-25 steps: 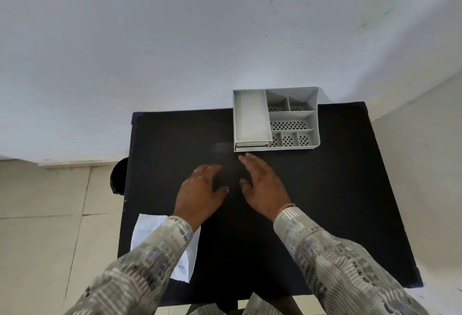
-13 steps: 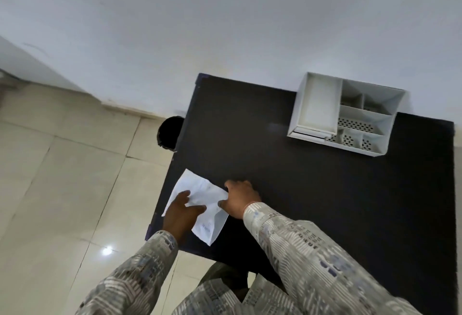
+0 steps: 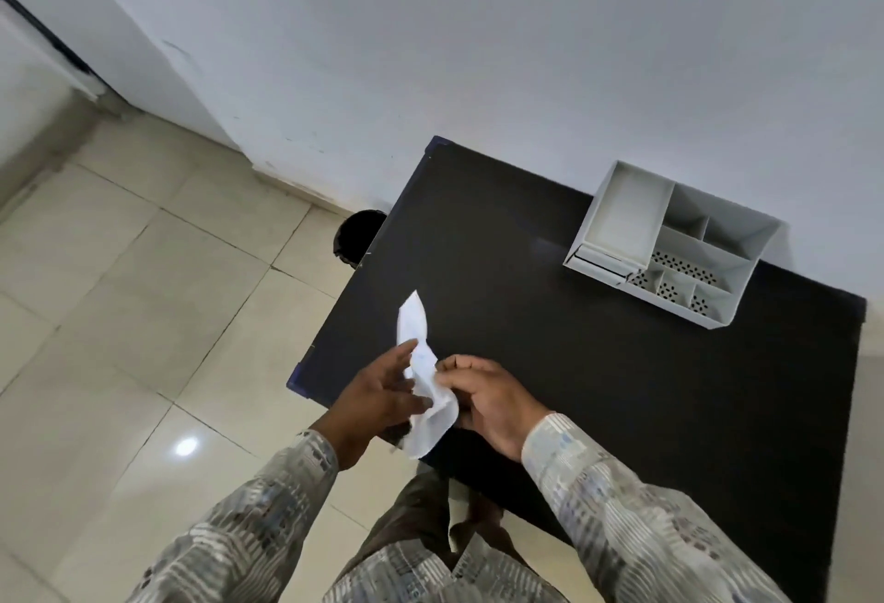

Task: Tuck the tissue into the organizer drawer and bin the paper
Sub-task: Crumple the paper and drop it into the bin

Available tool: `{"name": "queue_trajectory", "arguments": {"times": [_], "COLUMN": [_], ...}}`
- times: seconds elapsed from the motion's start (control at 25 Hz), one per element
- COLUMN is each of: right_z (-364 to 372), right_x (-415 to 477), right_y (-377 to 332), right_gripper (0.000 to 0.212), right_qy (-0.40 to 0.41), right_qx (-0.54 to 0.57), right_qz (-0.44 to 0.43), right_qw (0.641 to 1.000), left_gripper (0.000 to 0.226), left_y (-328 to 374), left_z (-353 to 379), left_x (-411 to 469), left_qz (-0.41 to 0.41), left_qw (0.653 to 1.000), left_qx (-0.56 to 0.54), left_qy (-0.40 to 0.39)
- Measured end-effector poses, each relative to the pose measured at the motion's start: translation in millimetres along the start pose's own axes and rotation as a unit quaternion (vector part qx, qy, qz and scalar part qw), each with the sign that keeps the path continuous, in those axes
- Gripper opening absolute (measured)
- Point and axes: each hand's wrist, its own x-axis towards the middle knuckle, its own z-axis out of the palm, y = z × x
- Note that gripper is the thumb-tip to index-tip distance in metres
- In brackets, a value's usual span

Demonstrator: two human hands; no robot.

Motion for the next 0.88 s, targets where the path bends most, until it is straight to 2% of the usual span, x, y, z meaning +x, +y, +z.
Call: {"name": "queue_trajectory", "arguments": {"times": [0.08, 0.16, 0.24, 0.32, 0.44, 0.48, 0.56, 0.6, 0.64, 0.68, 0.72, 0.76, 0.84, 0.88], "right_z": [11, 26, 43, 57, 77, 85, 109, 123, 139, 158, 178, 198, 238, 258], "right_x": [-29, -53, -72, -85, -101, -104, -108, -108, -105, -99, -92, -82, -55, -40], "right_y": [-15, -30, -44, -55, -62, -62, -56, -51, -46, -41, -38, -37, -35, -35], "right_gripper": [0.021, 0.02, 0.019, 0.018, 0.018, 0.02, 0.039, 0.048, 0.052, 0.05, 0.044, 0.037, 0.023, 0.017], "right_qy": [-0.034, -0.059, -0.053, 0.02, 0.137, 0.136, 0.063, 0.013, -0.027, -0.049, -0.049, -0.031, 0.015, 0.037], "right_qx": [0.036, 0.02, -0.03, -0.069, -0.118, -0.152, -0.245, -0.264, -0.267, -0.265, -0.248, -0.214, -0.141, -0.137], "right_qz": [-0.036, -0.078, -0.135, -0.196, -0.245, -0.238, -0.214, -0.217, -0.233, -0.256, -0.27, -0.26, -0.189, -0.157], "right_qw": [0.998, 0.995, 0.989, 0.978, 0.953, 0.95, 0.944, 0.94, 0.935, 0.928, 0.929, 0.941, 0.972, 0.977], "left_gripper": [0.044, 0.028, 0.022, 0.026, 0.027, 0.02, 0.025, 0.022, 0.012, 0.013, 0.02, 0.023, 0.032, 0.037], "left_y": [15, 28, 38, 46, 51, 48, 41, 38, 36, 33, 29, 24, 16, 11], "left_z": [7, 16, 21, 19, -6, -18, -37, -43, -47, -55, -64, -76, -109, -129], "left_x": [-22, -47, -66, -80, -108, -116, -131, -138, -145, -149, -152, -153, -158, -163], "left_qz": [0.045, 0.08, 0.094, 0.097, 0.126, 0.129, 0.119, 0.112, 0.103, 0.108, 0.115, 0.123, 0.146, 0.162], "left_qw": [0.997, 0.989, 0.972, 0.946, 0.892, 0.868, 0.839, 0.842, 0.86, 0.89, 0.917, 0.925, 0.926, 0.928], "left_qx": [-0.058, -0.117, -0.18, -0.271, -0.42, -0.468, -0.52, -0.516, -0.489, -0.426, -0.357, -0.317, -0.263, -0.235], "left_qy": [-0.022, 0.034, 0.115, 0.149, 0.112, 0.102, 0.111, 0.111, 0.107, 0.119, 0.139, 0.169, 0.226, 0.24]}}
